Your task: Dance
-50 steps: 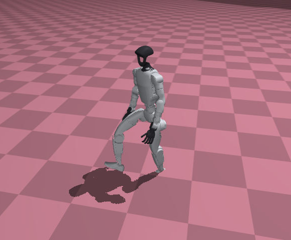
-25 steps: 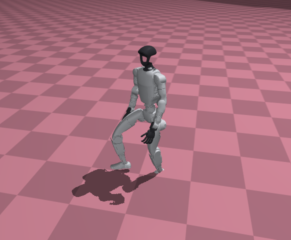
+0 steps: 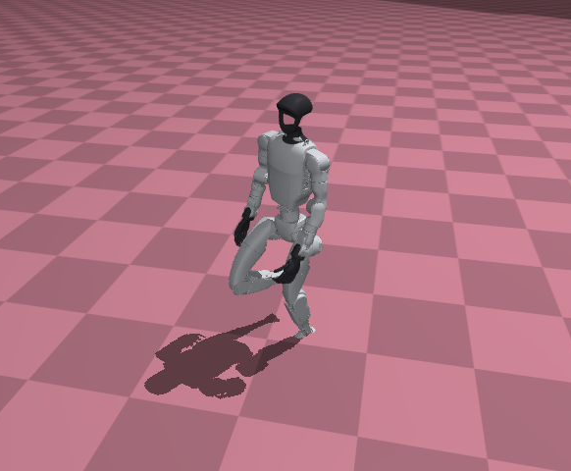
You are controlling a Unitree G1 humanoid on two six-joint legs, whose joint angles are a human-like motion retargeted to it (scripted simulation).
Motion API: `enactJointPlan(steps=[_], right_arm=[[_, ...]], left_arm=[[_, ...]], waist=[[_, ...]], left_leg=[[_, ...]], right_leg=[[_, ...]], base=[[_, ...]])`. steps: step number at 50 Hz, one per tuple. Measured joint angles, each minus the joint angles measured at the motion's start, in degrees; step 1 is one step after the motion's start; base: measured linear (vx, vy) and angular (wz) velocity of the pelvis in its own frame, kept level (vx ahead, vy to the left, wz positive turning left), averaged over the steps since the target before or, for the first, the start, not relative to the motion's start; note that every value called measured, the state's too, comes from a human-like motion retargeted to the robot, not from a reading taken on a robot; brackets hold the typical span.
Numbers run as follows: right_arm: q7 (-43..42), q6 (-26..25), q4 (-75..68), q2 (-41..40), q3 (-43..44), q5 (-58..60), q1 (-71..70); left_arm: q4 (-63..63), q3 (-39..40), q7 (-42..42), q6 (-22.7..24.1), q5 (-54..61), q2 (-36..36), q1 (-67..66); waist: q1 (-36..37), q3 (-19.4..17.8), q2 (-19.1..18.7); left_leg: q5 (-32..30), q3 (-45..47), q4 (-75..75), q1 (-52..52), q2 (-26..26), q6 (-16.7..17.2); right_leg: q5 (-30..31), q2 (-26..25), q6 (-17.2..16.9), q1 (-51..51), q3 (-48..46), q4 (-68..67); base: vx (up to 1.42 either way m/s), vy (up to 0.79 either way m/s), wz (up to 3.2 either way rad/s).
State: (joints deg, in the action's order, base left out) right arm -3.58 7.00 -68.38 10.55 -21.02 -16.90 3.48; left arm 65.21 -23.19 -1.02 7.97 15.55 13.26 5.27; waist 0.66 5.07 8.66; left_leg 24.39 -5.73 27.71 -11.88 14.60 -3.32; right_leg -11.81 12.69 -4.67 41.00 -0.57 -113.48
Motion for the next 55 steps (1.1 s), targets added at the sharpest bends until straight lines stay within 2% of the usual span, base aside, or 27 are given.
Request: enactJointPlan(steps=[2,6,13,15,17,19,23,27,35,45,55], right_arm=[[0.42,0.02,0.11,0.04,0.11,0.29,-0.26],[0.87,0.30,0.48,0.16,-0.01,1.15,0.02],[1.12,0.75,2.13,1.14,-1.05,4.68,-0.44],[0.91,0.66,2.64,1.63,-1.19,6.07,-1.52],[0.41,0.74,3.13,1.91,-1.19,7.07,-1.69],[-0.17,0.67,3.68,2.29,-0.93,8.27,-2.62],[-1.43,0.95,4.77,2.64,-0.44,10.17,-3.09],[-2.07,1.16,5.68,2.61,-0.01,11.48,-3.48],[-2.07,1.40,6.93,2.32,0.80,11.82,-3.56],[-0.73,1.54,9.25,2.69,1.75,11.42,-3.27],[0.74,2.75,16.48,6.40,3.12,11.56,-2.68]], left_arm=[[-0.04,0.48,0.10,0.08,-0.02,0.17,0.15],[-0.40,1.16,-0.12,0.31,0.34,-0.02,-0.81],[-1.26,2.37,-1.37,1.07,-0.03,0.28,-2.42],[-1.41,2.80,-1.59,1.42,-0.63,0.73,-2.25],[-1.49,2.48,-1.91,2.01,-1.67,1.10,-2.86],[-1.50,2.56,-2.11,2.63,-3.05,1.69,-2.72],[-1.54,2.24,-2.64,3.72,-5.60,2.74,-3.27],[-1.42,2.28,-2.84,4.39,-7.56,3.54,-3.23],[-1.87,2.86,-2.21,4.85,-8.31,4.09,-3.62],[-5.16,4.19,-0.88,4.82,-5.08,4.43,-5.82],[-19.75,6.65,1.51,5.34,-1.24,6.67,-7.86]], waist=[[-0.11,0.11,-0.52],[-0.98,-0.25,0.02],[-2.45,-1.49,-0.49],[-2.44,-0.98,-2.14],[-2.46,-0.87,-1.64],[-2.06,0.25,-2.81],[-1.69,1.26,-2.36],[-1.36,2.47,-2.98],[-1.39,2.99,-3.92],[-2.95,1.03,-3.89],[-5.20,-1.17,-2.42]], left_leg=[[-0.42,-0.20,-1.69,0.55,-1.03,0.27],[-0.51,-0.02,-2.41,1.13,-0.37,0.68],[-2.48,-0.21,-8.81,4.94,-0.42,2.49],[-5.04,-0.51,-15.40,7.05,-2.60,3.36],[-5.95,-0.08,-16.99,7.51,-1.95,3.65],[-9.15,0.09,-23.82,9.02,-3.66,4.31],[-11.63,1.19,-27.90,9.43,-3.01,4.87],[-12.78,1.93,-29.69,8.59,-3.64,5.25],[-12.73,2.38,-29.63,7.68,-4.28,5.25],[-12.46,2.13,-29.51,9.56,-3.74,4.64],[-10.86,3.27,-26.24,9.86,-1.45,4.18]], right_leg=[[-0.36,-0.85,0.21,0.91,-0.59,2.24],[-3.47,0.56,0.39,2.48,-1.07,10.56],[-6.56,2.97,-0.70,5.64,-4.37,35.90],[-5.53,2.01,-1.15,6.70,-6.76,45.28],[-4.95,2.76,-2.37,8.12,-7.06,52.21],[-3.66,1.53,-3.18,9.63,-9.04,60.92],[-5.12,2.22,-4.32,12.61,-11.00,71.09],[-5.93,1.92,-3.85,13.87,-13.81,77.49],[-5.78,2.20,-2.14,14.29,-16.28,78.28],[-6.87,2.39,-1.65,11.64,-12.43,67.89],[-11.81,4.59,-0.60,4.92,-8.08,52.20]], base=[[0.00,0.00,0.00],[0.00,0.00,0.00],[0.02,-0.02,0.02],[0.04,-0.05,-0.11],[0.01,-0.05,-0.12],[0.00,-0.06,-0.23],[-0.04,-0.05,-0.16],[-0.04,-0.05,-0.13],[0.00,0.00,0.00],[0.00,0.00,0.00],[0.00,0.00,0.00]])
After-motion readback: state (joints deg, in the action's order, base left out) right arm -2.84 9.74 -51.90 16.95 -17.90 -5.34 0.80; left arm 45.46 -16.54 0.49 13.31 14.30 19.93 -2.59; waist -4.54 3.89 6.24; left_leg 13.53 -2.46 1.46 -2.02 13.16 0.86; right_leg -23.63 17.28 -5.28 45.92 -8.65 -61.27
